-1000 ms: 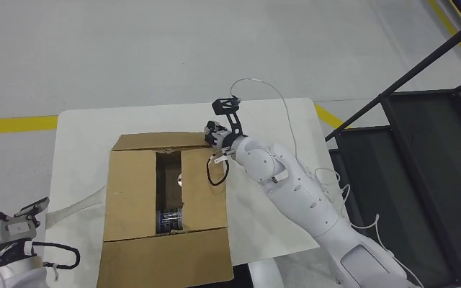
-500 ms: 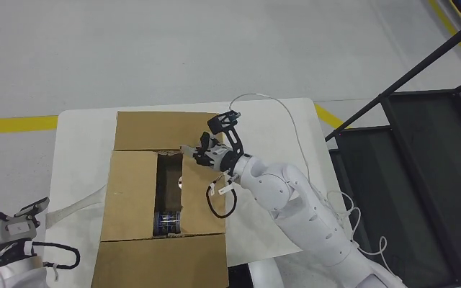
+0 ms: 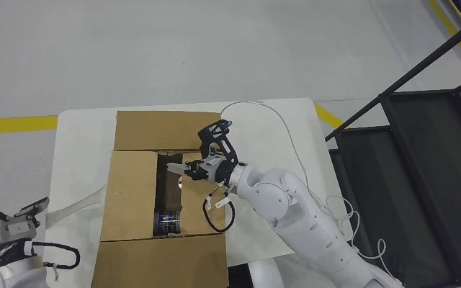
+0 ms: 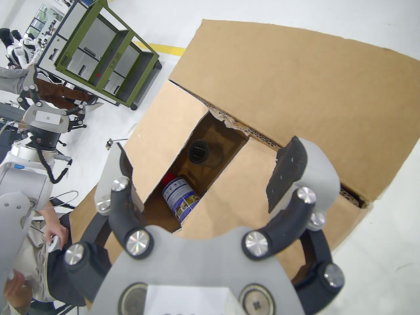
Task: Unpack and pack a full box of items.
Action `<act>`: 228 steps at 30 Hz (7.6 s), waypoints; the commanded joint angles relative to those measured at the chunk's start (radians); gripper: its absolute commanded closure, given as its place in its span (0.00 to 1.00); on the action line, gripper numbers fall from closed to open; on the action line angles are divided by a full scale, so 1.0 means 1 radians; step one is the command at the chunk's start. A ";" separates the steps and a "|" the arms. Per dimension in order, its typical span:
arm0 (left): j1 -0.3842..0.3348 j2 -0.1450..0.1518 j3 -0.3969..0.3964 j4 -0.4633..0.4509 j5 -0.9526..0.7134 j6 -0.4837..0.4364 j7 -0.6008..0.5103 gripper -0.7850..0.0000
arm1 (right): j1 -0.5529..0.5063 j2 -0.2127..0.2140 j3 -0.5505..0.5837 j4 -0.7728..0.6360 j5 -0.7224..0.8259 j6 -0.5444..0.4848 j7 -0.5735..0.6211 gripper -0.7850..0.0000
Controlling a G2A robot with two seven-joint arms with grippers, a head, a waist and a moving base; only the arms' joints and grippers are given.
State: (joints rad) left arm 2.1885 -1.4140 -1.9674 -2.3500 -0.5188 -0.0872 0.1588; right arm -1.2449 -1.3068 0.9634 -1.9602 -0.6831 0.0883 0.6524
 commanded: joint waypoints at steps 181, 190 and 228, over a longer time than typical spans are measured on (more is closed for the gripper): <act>0.162 -0.179 -0.254 0.016 -0.396 -0.130 -0.277 0.00 | 0.328 -0.452 -0.185 0.476 0.181 0.095 0.094 0.93; 0.162 -0.179 -0.254 0.016 -0.396 -0.130 -0.277 0.00 | 0.030 -0.345 0.107 0.147 0.076 -0.007 0.277 0.17; -0.310 -0.026 0.243 0.000 0.669 0.188 -0.967 0.00 | -0.299 -0.197 0.686 0.192 0.963 -0.714 0.429 0.00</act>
State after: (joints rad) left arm 1.8731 -1.4419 -1.7570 -2.3500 0.1170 0.1202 -0.8129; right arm -1.5436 -1.5039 1.6493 -1.7678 0.2798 -0.6252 1.0810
